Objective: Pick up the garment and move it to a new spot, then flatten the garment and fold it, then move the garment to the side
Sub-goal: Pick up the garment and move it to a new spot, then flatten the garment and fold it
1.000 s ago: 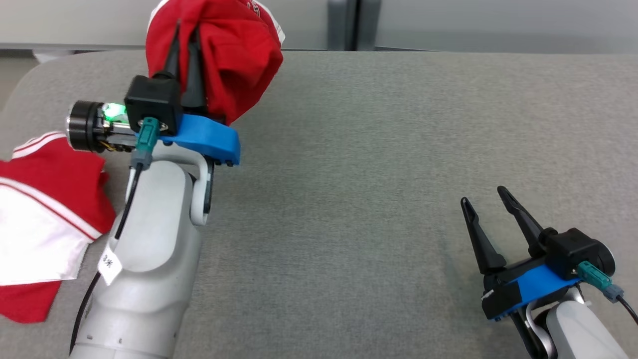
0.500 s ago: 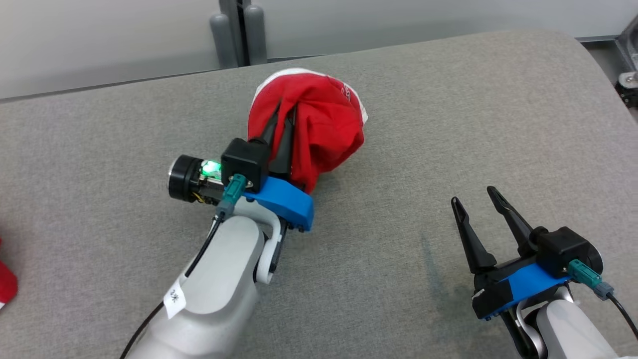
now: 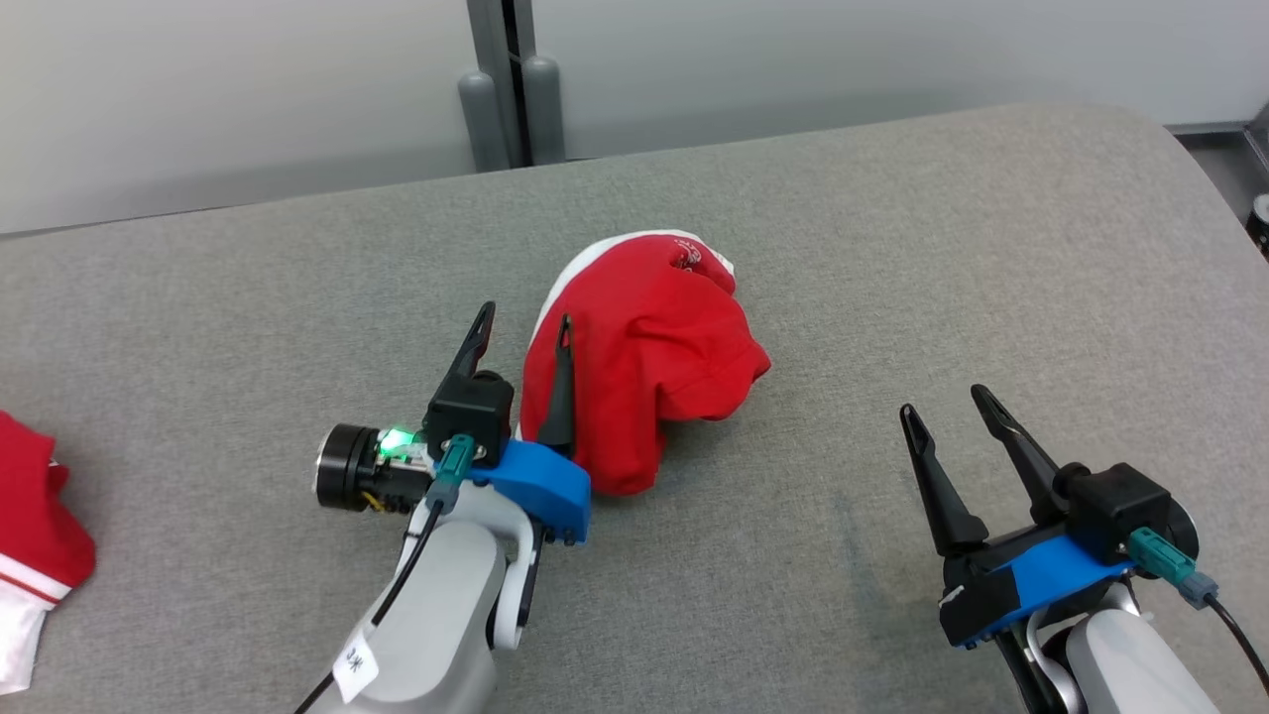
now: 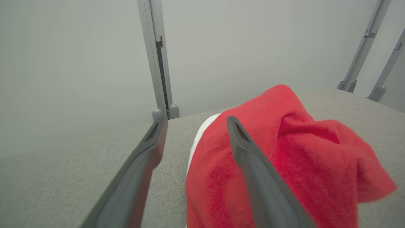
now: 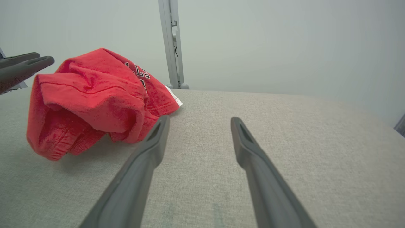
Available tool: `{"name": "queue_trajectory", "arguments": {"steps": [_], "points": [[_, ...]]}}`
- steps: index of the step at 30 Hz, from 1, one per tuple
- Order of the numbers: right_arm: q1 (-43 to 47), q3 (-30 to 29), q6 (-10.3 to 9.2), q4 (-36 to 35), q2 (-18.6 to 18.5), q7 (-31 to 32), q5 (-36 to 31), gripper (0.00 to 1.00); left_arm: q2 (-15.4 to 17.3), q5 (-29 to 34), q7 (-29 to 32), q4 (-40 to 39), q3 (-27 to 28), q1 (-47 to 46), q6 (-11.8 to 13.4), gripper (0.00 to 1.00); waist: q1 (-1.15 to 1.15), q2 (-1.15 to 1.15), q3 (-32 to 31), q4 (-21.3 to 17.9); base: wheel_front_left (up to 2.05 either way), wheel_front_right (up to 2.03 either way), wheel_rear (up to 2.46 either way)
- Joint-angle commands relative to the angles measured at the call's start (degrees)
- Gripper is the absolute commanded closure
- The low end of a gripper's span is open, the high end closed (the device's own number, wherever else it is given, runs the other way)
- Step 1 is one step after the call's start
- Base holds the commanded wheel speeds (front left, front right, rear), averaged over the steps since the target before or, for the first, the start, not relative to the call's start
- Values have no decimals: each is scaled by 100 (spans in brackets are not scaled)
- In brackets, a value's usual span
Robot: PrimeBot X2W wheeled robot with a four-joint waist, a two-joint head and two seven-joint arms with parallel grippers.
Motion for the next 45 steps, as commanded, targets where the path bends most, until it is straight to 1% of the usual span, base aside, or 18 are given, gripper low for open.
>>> {"name": "queue_trajectory", "arguments": {"steps": [1, 8, 13, 17, 21, 25, 32, 36, 39, 45], "points": [[48, -22, 1, 13, 11, -18, -21, 0, 9, 93, -15, -14, 75, 122, -14, 0, 0, 0, -40, 44, 0, 0, 0], [209, -94, 1, 49, 116, -19, -96, 0, 103, 484, -15, -425, 826, 1037, -47, 0, 0, 0, -385, 357, 0, 0, 0], [372, -157, 1, 154, 196, -18, -194, 0, 145, 732, -15, -814, 1351, 1809, -90, 0, 0, 0, -678, 510, 0, 0, 0], [527, -175, 1, 242, 276, -18, -259, 0, 176, 924, -15, -1133, 1683, 2360, -190, 0, 0, 0, -903, 528, 0, 0, 0], [668, -235, 1, 294, 353, -18, -313, 0, 135, 1094, -15, -1482, 1984, 2978, -316, 0, 0, 0, -1058, 489, 0, 0, 0], [753, -266, 1, 319, 385, -18, -336, 0, 65, 1119, -16, -1709, 2196, 3315, -342, 0, 0, 0, -1123, 471, 0, 0, 0], [839, -313, 1, 328, 449, -18, -361, 0, 12, 1177, -16, -1777, 2289, 3466, -474, 0, 0, 0, -1157, 500, 0, 0, 0], [795, -186, 1, 367, 431, -18, -290, 0, 4, 1152, -16, -1753, 2220, 3360, -498, 0, 0, 0, -1089, 585, 0, 0, 0], [712, 8, 1, 494, 375, -19, -251, 0, 3, 1084, -16, -1756, 2048, 3283, -455, 0, 0, 0, -999, 733, 0, 0, 0], [385, 336, 1, 730, 274, -18, -46, 0, 5, 980, -16, -1769, 1647, 3110, -367, 0, 0, 0, -671, 1212, 0, 0, 0]]}}
